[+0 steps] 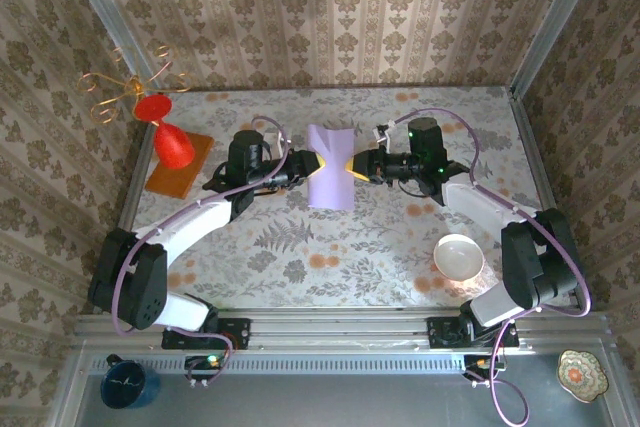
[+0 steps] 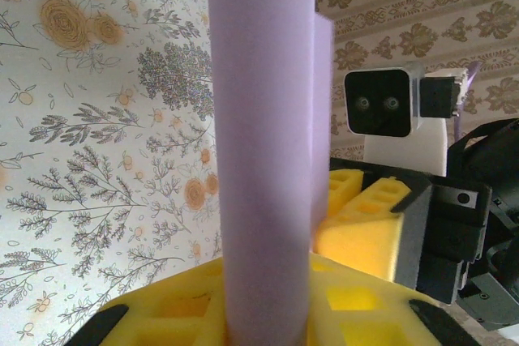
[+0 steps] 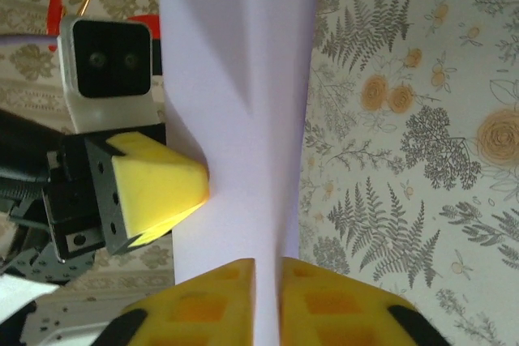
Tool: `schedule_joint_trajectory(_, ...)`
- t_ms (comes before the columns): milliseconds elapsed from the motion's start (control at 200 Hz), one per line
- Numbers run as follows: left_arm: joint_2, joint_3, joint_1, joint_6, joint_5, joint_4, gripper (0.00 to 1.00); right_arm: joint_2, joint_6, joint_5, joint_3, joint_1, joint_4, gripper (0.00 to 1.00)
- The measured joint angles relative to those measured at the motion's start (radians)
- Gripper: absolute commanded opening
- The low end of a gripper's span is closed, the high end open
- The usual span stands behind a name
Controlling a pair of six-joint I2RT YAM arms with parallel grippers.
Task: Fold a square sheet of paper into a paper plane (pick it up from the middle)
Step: First fold in half a square sheet of paper at the center of the table.
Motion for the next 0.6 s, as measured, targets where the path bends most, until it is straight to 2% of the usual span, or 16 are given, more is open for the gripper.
schedule_joint_trajectory(70,0.0,-0.001,0.0,0.0,-0.001,0.0,0.35,0.0,-0.003,0.012,0.0,0.0,-0.005,0.0)
schedule_joint_trajectory(195,0.0,-0.005,0.001,0.016,-0.017,-0.015,0.53,0.0,-0.027,0.041,0.008,-0.002,-0.054,0.0)
schedule_joint_trajectory(275,-0.002,-0.005,0.007,0.035,-0.054,-0.063,0.73,-0.006,-0.052,0.06,0.023,-0.008,-0.111,0.0)
schedule_joint_trajectory(310,-0.006,-0.006,0.013,0.052,-0.074,-0.093,0.78,-0.013,-0.064,0.066,0.03,-0.016,-0.137,0.0)
schedule_joint_trajectory(540,-0.08,-0.026,0.034,0.163,-0.197,-0.24,1.0,-0.085,-0.153,0.096,0.109,-0.106,-0.341,0.0)
schedule_joint_trajectory(600,-0.106,-0.035,0.034,0.188,-0.217,-0.256,1.0,-0.092,-0.179,0.102,0.15,-0.111,-0.396,0.0)
